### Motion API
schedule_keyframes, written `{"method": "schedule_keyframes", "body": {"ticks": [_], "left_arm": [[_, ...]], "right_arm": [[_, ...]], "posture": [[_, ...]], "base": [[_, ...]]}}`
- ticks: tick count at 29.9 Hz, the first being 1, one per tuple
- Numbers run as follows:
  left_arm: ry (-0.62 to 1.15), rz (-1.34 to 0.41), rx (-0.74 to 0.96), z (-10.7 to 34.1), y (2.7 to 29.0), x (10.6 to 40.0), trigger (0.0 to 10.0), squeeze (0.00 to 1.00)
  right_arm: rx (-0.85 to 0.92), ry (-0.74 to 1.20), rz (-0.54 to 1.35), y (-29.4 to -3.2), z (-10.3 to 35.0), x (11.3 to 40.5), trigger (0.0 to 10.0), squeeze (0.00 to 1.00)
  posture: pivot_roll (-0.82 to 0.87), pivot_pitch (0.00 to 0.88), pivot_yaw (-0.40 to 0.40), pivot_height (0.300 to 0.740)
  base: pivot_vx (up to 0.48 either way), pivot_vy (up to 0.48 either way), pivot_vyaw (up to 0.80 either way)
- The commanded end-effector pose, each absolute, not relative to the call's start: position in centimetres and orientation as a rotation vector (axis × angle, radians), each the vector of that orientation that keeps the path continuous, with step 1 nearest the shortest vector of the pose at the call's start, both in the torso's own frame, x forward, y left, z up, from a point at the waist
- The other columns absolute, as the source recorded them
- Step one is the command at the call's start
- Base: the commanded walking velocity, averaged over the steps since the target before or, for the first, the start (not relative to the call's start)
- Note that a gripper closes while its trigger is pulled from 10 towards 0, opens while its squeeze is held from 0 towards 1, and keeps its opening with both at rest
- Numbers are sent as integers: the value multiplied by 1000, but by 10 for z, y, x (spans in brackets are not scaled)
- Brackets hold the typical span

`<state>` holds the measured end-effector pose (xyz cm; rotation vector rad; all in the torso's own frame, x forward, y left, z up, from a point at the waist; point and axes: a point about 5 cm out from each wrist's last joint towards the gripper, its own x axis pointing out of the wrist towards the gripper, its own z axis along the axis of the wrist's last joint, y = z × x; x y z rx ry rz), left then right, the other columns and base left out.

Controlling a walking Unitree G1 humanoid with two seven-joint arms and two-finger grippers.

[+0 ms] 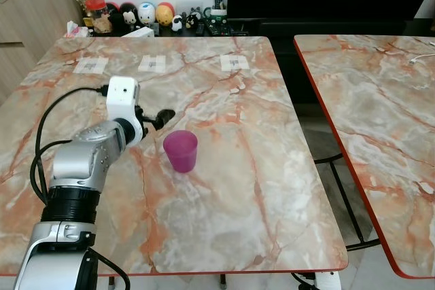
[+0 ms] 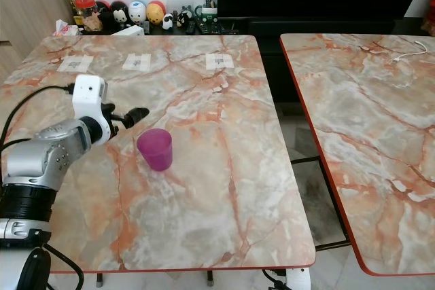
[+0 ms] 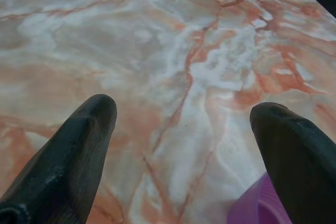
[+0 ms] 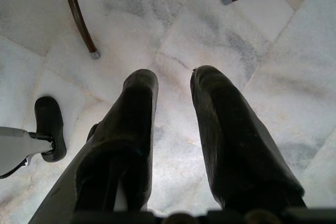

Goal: Setting the table

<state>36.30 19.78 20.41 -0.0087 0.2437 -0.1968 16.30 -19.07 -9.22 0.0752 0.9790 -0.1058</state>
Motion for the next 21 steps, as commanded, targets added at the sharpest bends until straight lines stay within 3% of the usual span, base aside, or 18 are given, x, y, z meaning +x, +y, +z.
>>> {"method": "schedule_keyframes", "body": {"ticks": [1,9,14,21], "left_arm": [[285,-170,-13,199,203,362,10000,0],[265,-153,-6,204,209,360,10000,0],[237,-139,-5,208,212,360,10000,0],[235,-105,-23,208,221,358,10000,0]], "right_arm": [[75,991,-115,-192,-93,161,10000,0],[75,988,-117,-194,-92,162,10000,0],[75,990,-104,-194,-93,161,10000,0],[55,996,-87,-194,-93,160,10000,0]], "posture": [[154,38,-40,740],[160,30,-55,740],[158,31,-54,740],[159,46,-54,740]], "base": [[0,0,0],[0,0,0],[0,0,-703],[0,0,0]]}}
